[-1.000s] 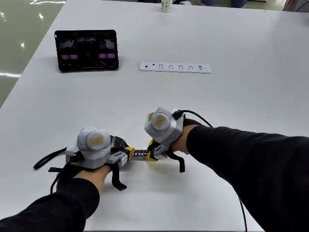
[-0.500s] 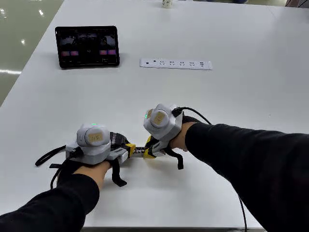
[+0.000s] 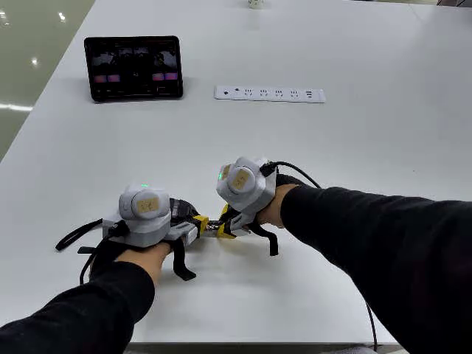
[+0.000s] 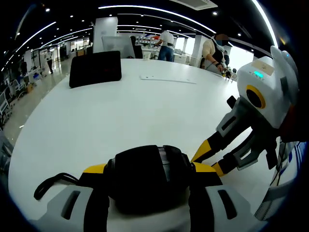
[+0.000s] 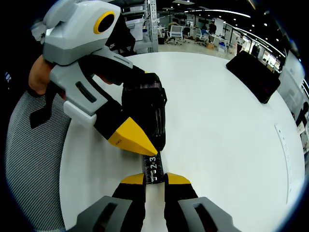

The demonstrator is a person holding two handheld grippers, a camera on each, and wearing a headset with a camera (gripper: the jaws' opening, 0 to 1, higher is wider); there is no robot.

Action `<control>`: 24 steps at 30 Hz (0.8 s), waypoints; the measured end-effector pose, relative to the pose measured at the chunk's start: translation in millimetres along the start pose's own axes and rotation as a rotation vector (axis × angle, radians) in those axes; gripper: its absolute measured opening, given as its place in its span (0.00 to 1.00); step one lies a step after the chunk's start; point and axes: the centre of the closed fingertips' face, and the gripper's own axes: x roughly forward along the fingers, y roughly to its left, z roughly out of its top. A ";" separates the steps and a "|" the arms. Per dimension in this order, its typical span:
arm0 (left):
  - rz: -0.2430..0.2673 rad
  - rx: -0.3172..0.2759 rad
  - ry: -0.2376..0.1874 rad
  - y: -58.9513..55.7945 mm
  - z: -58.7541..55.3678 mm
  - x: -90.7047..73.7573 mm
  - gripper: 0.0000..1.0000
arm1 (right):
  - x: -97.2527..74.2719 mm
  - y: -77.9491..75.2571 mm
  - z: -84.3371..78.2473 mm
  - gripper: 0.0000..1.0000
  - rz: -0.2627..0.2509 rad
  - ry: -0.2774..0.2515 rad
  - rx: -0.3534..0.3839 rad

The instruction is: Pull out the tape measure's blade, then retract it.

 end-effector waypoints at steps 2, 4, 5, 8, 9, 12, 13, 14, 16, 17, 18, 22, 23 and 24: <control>0.000 -0.001 0.001 0.0 -0.1 -0.1 0.62 | 0.9 0.4 1.3 0.11 -0.002 -0.004 0.001; 0.000 -0.002 0.001 -0.1 -0.1 -0.2 0.62 | 1.1 0.7 1.8 0.11 0.000 -0.009 0.008; 0.000 -0.002 0.001 0.1 -0.1 0.0 0.62 | 1.3 0.7 2.4 0.11 0.001 -0.013 0.013; -0.001 -0.003 0.001 0.0 -0.3 0.2 0.62 | 2.0 0.3 4.0 0.11 0.004 -0.023 0.021; -0.001 -0.003 0.001 0.0 -0.3 0.3 0.62 | 2.3 0.3 4.3 0.11 0.004 -0.025 0.026; -0.001 -0.005 0.001 0.2 -0.4 0.4 0.62 | 3.3 1.0 6.5 0.11 0.005 -0.030 0.022; -0.001 -0.004 0.001 0.1 -0.4 0.3 0.62 | 3.7 1.1 7.3 0.11 0.004 -0.032 0.017; -0.001 -0.005 0.001 0.1 -0.4 0.2 0.62 | 4.0 1.5 7.1 0.11 0.004 -0.030 0.020; -0.001 -0.005 0.001 0.2 -0.4 0.0 0.62 | 4.4 1.3 7.9 0.11 0.003 -0.034 0.018; -0.001 -0.005 0.001 0.2 -0.5 0.0 0.62 | 4.5 1.4 8.3 0.11 0.004 -0.036 0.022; -0.001 -0.005 0.001 0.2 -0.5 -0.1 0.62 | 4.7 1.6 8.5 0.11 0.004 -0.037 0.023; -0.002 -0.006 0.001 0.3 -0.5 -0.2 0.62 | 6.0 1.8 11.1 0.11 0.003 -0.040 0.022; -0.003 -0.006 0.000 0.4 -0.4 -0.1 0.62 | 6.1 1.9 11.5 0.11 0.003 -0.040 0.024; -0.003 -0.006 0.000 0.6 -0.4 -0.1 0.62 | 6.4 1.9 12.0 0.11 0.003 -0.041 0.026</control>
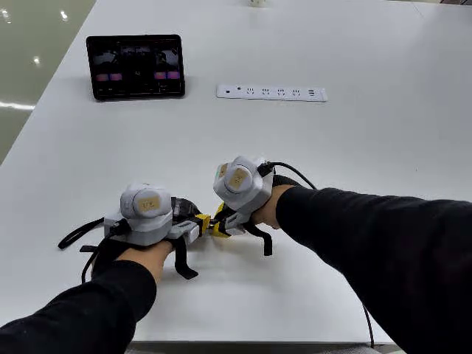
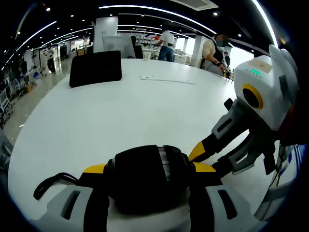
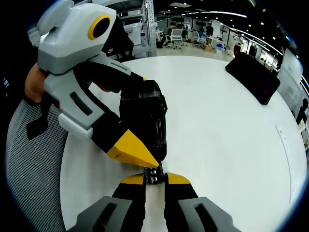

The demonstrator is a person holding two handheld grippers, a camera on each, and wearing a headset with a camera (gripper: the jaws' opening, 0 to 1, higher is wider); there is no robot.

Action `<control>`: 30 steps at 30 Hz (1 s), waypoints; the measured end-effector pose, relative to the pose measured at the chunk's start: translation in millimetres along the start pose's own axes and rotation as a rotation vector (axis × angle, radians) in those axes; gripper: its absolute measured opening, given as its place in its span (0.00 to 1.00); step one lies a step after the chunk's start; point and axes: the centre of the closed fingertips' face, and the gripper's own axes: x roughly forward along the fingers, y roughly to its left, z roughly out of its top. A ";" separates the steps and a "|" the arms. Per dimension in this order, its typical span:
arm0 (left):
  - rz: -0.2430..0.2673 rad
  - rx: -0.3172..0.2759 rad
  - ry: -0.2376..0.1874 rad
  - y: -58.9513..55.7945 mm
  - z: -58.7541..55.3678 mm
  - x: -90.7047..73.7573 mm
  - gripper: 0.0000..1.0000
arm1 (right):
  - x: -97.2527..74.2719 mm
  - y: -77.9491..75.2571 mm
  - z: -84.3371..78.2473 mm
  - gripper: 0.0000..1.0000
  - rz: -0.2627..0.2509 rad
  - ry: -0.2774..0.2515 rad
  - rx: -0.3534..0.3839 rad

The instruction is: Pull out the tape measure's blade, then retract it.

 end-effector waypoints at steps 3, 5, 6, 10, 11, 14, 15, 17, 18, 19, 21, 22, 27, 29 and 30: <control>-0.001 -0.001 0.000 0.1 0.0 0.2 0.62 | 1.1 0.3 1.1 0.11 -0.002 -0.002 0.002; -0.002 -0.001 0.001 0.1 -0.2 0.3 0.62 | 2.0 0.5 1.7 0.11 -0.002 -0.003 0.003; -0.002 -0.001 0.001 0.1 -0.2 0.3 0.62 | 2.5 0.4 2.0 0.11 -0.002 -0.005 0.004; -0.002 -0.002 0.000 0.3 -0.2 0.4 0.62 | 3.6 1.1 4.0 0.11 -0.002 -0.009 0.003; -0.002 -0.002 0.000 0.6 -0.1 0.5 0.62 | 4.1 1.4 4.8 0.11 -0.001 -0.010 0.000; -0.003 -0.003 0.000 0.7 0.0 0.6 0.62 | 4.8 1.7 6.2 0.11 -0.001 -0.011 0.001; -0.003 -0.003 0.000 0.7 0.0 0.4 0.62 | 5.0 1.9 6.7 0.11 -0.001 -0.012 0.001; -0.003 -0.004 -0.001 0.8 0.1 0.4 0.62 | 5.4 2.3 7.6 0.11 -0.001 -0.013 -0.001; -0.003 -0.004 -0.002 0.9 0.2 0.4 0.62 | 5.6 2.3 7.7 0.11 0.001 -0.012 -0.009; -0.002 -0.003 -0.002 0.8 0.2 0.3 0.62 | 6.0 2.5 8.1 0.11 0.001 -0.010 -0.014; -0.003 -0.004 -0.002 1.0 0.3 0.3 0.62 | 6.4 2.5 8.4 0.11 0.002 -0.007 -0.015; -0.004 -0.005 -0.002 1.0 0.3 0.3 0.62 | 6.7 2.4 8.8 0.11 0.002 -0.009 -0.013; -0.007 -0.012 -0.002 0.7 0.1 0.0 0.62 | 8.0 2.6 9.7 0.11 0.003 -0.012 -0.012; -0.007 -0.011 -0.002 0.5 -0.1 -0.1 0.62 | 8.2 2.8 10.0 0.11 0.002 -0.012 -0.014; -0.007 -0.011 -0.002 0.6 -0.1 -0.1 0.62 | 8.5 2.5 10.2 0.11 0.002 -0.013 -0.011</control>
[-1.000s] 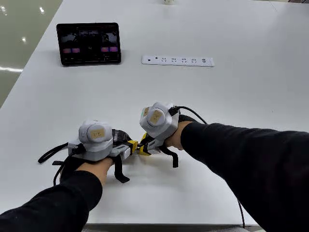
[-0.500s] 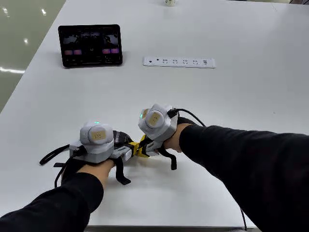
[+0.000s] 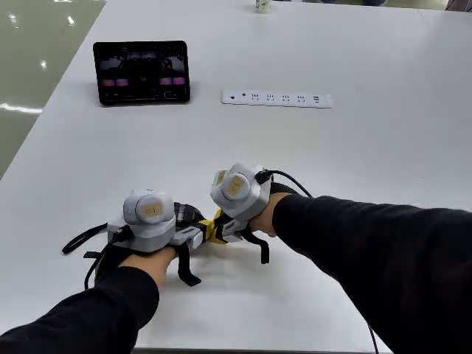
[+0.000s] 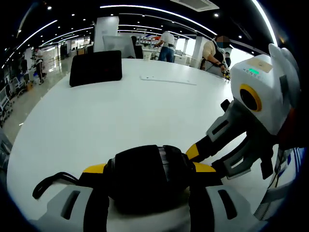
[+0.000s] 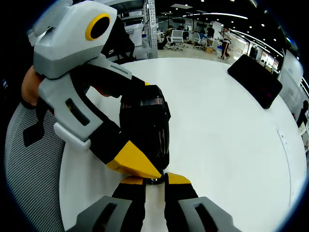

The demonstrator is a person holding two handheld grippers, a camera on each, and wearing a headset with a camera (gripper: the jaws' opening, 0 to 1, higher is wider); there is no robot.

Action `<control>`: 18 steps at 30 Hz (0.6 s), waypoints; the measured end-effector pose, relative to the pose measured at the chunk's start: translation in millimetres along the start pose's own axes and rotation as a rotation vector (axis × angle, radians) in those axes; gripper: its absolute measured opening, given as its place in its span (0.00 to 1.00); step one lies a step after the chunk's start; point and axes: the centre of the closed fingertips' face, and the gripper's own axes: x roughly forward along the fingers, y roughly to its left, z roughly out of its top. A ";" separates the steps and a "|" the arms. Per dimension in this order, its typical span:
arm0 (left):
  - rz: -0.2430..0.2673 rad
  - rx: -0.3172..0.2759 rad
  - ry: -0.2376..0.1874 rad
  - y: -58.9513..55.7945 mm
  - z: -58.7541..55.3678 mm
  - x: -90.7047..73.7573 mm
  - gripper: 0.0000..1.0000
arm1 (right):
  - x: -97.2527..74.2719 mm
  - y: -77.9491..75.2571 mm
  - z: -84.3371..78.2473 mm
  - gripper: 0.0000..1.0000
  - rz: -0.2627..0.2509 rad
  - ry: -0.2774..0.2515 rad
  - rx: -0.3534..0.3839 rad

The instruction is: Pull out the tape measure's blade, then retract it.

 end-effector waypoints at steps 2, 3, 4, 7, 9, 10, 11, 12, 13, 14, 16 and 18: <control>0.000 0.000 0.000 0.0 0.0 0.1 0.62 | 0.3 -0.2 0.2 0.11 0.000 -0.001 -0.001; -0.001 0.000 0.000 0.1 0.1 0.1 0.62 | 0.3 -0.1 0.2 0.11 0.000 -0.003 0.002; -0.001 0.000 0.000 0.1 0.1 0.0 0.62 | 0.3 -0.1 0.2 0.11 -0.001 -0.004 0.005; -0.001 0.000 0.001 0.4 0.0 0.3 0.62 | 0.3 0.2 0.3 0.11 -0.001 -0.008 0.005; -0.001 0.000 0.001 0.5 0.1 0.5 0.62 | 0.3 0.1 0.4 0.12 -0.003 -0.008 0.004; -0.002 0.000 0.002 0.5 0.0 0.6 0.63 | 0.4 0.0 0.5 0.12 -0.004 -0.008 0.003; -0.007 -0.003 0.003 0.3 0.2 0.8 0.63 | 0.5 0.4 0.7 0.12 -0.009 -0.007 -0.002; -0.007 -0.003 0.004 0.3 0.3 0.6 0.63 | 0.8 1.2 0.9 0.12 -0.014 -0.008 -0.002; -0.004 -0.001 0.001 0.0 0.4 0.3 0.63 | 0.9 1.5 0.7 0.12 -0.021 -0.012 -0.017; -0.001 0.001 -0.003 -0.1 0.4 0.2 0.63 | 1.1 1.1 0.8 0.13 -0.022 -0.016 -0.016; 0.003 -0.001 -0.012 -0.4 0.9 0.3 0.64 | 1.4 0.3 1.3 0.13 -0.030 -0.021 -0.010; -0.001 0.001 -0.016 -0.5 1.4 -0.1 0.64 | 2.3 0.4 0.8 0.13 -0.041 -0.021 -0.022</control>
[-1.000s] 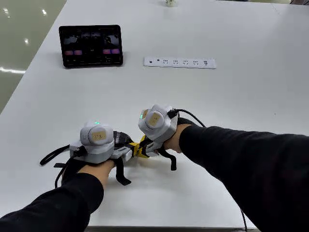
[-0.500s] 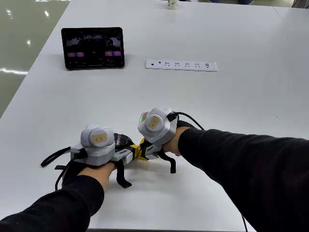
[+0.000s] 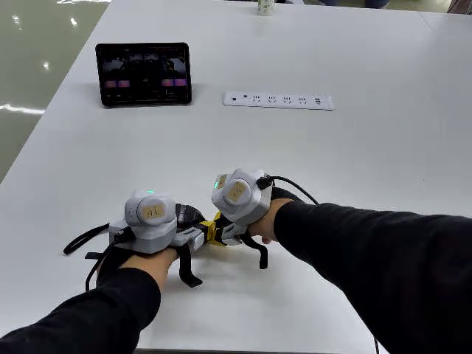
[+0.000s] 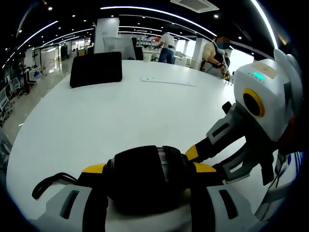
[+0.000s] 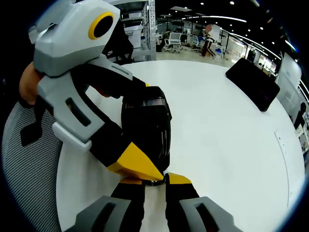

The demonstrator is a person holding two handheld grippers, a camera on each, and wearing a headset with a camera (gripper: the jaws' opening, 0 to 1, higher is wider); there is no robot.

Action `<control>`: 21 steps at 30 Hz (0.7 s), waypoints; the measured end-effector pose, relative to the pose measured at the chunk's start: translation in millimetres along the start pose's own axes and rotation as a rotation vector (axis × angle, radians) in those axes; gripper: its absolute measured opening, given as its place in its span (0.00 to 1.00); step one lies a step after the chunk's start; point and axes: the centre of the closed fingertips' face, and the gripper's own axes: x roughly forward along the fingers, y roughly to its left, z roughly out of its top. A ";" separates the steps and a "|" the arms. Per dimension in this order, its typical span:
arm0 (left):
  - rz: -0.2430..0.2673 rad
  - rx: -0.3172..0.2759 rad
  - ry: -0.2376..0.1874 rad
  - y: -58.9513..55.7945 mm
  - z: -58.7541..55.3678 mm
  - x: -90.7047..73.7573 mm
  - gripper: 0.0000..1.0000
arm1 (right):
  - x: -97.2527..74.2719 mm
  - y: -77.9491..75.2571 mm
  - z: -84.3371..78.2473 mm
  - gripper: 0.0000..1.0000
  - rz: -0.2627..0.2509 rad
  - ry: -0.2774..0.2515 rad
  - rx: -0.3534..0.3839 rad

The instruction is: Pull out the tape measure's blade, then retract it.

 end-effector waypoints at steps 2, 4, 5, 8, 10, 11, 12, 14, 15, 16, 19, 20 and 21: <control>-0.005 0.000 0.000 0.1 0.2 -0.6 0.64 | -0.6 0.0 0.1 0.13 -0.007 -0.001 0.007; -0.009 0.003 0.004 -0.5 0.1 -0.4 0.64 | -0.8 -0.3 -0.6 0.13 -0.012 -0.003 0.012; -0.009 0.005 0.007 -0.4 0.2 -0.2 0.65 | -1.2 -0.6 -1.4 0.13 -0.018 -0.004 0.015; -0.012 0.007 0.011 -0.8 0.2 -0.2 0.65 | -4.5 -0.6 -3.6 0.14 -0.031 -0.010 0.019; -0.024 0.010 0.012 -1.0 0.4 -0.2 0.65 | -7.7 -0.4 -6.0 0.15 -0.035 -0.013 0.024; -0.028 0.015 0.015 -1.4 0.3 -0.4 0.64 | -9.0 0.0 -6.9 0.15 -0.037 -0.016 0.025; -0.031 0.023 0.014 -1.7 0.6 -0.4 0.64 | -10.9 0.5 -7.9 0.14 -0.041 -0.017 0.027; -0.038 0.040 0.013 -2.4 1.4 -0.5 0.64 | -16.1 0.2 -12.2 0.14 -0.051 -0.018 0.040; -0.041 0.048 0.012 -2.5 1.4 -0.3 0.64 | -18.4 0.4 -13.3 0.14 -0.053 -0.024 0.050; -0.046 0.057 0.013 -2.9 1.5 -0.4 0.64 | -20.0 -0.2 -14.9 0.14 -0.058 -0.030 0.059; -0.054 0.057 0.017 -2.7 2.0 -0.7 0.64 | -26.4 -1.0 -17.7 0.14 -0.073 -0.040 0.072; -0.058 0.068 0.016 -3.2 3.1 -1.6 0.63 | -28.6 -0.5 -17.8 0.15 -0.077 -0.047 0.079; -0.060 0.071 0.015 -3.7 3.8 -2.6 0.63 | -30.2 -0.2 -18.3 0.15 -0.081 -0.050 0.081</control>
